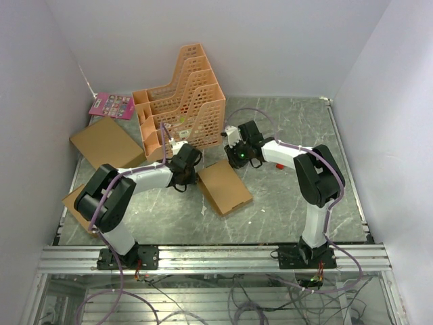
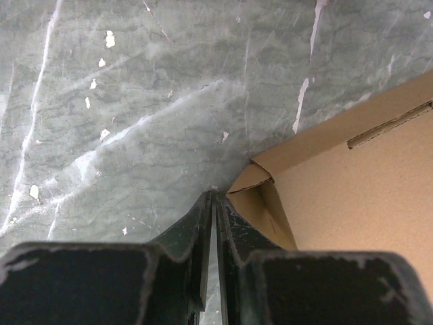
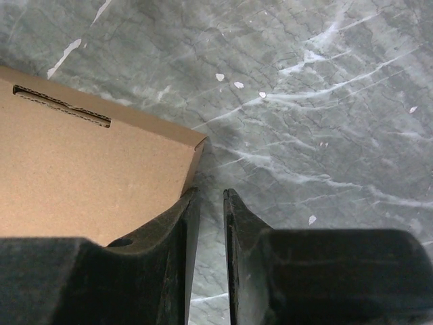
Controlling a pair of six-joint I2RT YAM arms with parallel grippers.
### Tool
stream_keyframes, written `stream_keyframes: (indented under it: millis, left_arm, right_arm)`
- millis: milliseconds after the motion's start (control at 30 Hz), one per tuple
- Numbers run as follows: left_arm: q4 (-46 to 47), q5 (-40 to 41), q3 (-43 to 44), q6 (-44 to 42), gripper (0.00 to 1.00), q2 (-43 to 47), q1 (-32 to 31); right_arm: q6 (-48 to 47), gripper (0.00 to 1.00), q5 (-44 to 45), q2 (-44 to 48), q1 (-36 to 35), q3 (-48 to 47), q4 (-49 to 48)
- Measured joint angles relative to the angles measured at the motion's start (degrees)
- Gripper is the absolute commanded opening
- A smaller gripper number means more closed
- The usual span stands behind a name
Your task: Fold the paper box
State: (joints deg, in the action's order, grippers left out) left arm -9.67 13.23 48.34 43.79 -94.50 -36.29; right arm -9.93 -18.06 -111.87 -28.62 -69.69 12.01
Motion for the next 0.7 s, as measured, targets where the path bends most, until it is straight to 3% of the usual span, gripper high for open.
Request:
stream_keyframes:
  millis: [700]
  left_arm:
    - [7.6, -5.7, -1.4, 1.8, 0.2, -0.6, 1.3]
  right_arm:
    - [3.1, 0.21, -4.4, 0.2, 1.1, 1.6, -2.3]
